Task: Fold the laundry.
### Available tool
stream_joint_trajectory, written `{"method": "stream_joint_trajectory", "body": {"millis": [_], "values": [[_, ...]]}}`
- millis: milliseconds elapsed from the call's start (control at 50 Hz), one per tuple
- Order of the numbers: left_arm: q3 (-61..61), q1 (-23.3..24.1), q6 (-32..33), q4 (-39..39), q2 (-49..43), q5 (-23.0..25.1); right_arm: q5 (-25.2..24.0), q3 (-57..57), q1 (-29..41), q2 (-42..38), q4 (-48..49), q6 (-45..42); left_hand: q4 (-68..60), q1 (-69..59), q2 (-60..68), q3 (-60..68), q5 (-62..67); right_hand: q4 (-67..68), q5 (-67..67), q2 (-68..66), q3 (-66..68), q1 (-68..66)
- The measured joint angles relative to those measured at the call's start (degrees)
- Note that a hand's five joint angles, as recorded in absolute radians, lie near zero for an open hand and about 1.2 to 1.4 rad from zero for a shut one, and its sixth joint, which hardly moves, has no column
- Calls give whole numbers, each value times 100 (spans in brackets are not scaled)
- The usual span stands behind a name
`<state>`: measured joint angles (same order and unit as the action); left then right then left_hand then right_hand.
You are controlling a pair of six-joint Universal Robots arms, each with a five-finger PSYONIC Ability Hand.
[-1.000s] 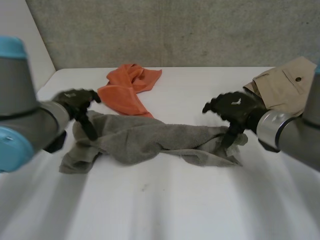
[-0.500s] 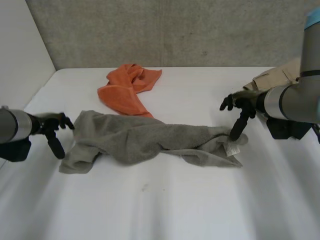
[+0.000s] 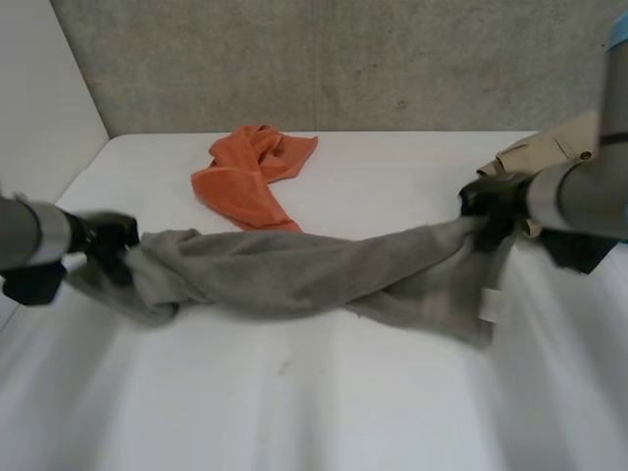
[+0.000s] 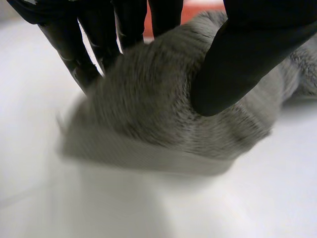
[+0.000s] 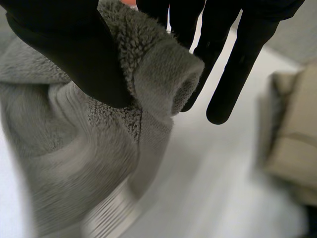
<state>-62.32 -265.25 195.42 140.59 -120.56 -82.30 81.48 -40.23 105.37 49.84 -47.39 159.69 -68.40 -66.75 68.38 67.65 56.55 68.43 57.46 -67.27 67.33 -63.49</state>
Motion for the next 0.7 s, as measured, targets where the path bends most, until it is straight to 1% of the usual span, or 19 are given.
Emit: {"method": "stream_joint_trajectory", "body": {"millis": [120,180,200,220,260,320,420,460,540,560,620,660,680,700], "values": [[20,-239,207,-218,1362,372,-167,-490,-308,1141,37,-1152,-5,0,8,16,0,2,12,0,0,0],[5,-297,355,-281,1874,566,-250,-801,-378,1590,21,-1706,-8,0,16,22,0,4,26,0,0,0],[5,-297,355,-281,1874,566,-250,-801,-378,1590,21,-1706,-8,0,16,22,0,4,26,0,0,0],[-9,-297,472,-297,2056,650,-286,-1038,-411,1840,13,-2099,-9,0,17,22,0,4,26,0,0,0],[-21,-269,613,-294,2110,673,-292,-1202,-426,1969,16,-2385,-9,0,17,22,0,5,26,0,0,0],[-11,-169,901,-243,1943,547,-241,-1431,-420,2032,82,-2843,-9,0,17,22,0,6,26,0,0,1],[198,116,1311,19,1284,11,-33,-1461,-333,1734,500,-3030,-10,0,17,22,0,8,26,0,0,0],[503,311,1433,288,849,-348,140,-1347,-276,1462,965,-2898,-10,0,17,22,0,9,27,0,0,0],[1105,530,1467,790,327,-764,387,-1126,-222,1127,1809,-2530,-10,0,17,22,0,11,27,0,0,0],[1496,610,1420,1156,112,-927,567,-964,-197,950,2561,-2183,-10,0,17,22,0,11,27,0,13,0],[2141,676,1199,1973,-105,-1104,807,-803,-182,812,3787,-1646,-11,0,17,22,0,14,27,0,55,0],[2486,668,927,2688,-128,-1171,966,-764,-180,798,4852,-1224,-11,0,17,22,0,18,27,0,71,3],[2486,668,927,2688,-128,-1171,966,-764,-180,798,4852,-1224,-11,0,17,22,0,18,27,0,71,3],[2638,647,678,3231,-86,-1205,1048,-798,-178,830,5606,-963,-11,0,17,22,0,23,27,0,81,3]]}}
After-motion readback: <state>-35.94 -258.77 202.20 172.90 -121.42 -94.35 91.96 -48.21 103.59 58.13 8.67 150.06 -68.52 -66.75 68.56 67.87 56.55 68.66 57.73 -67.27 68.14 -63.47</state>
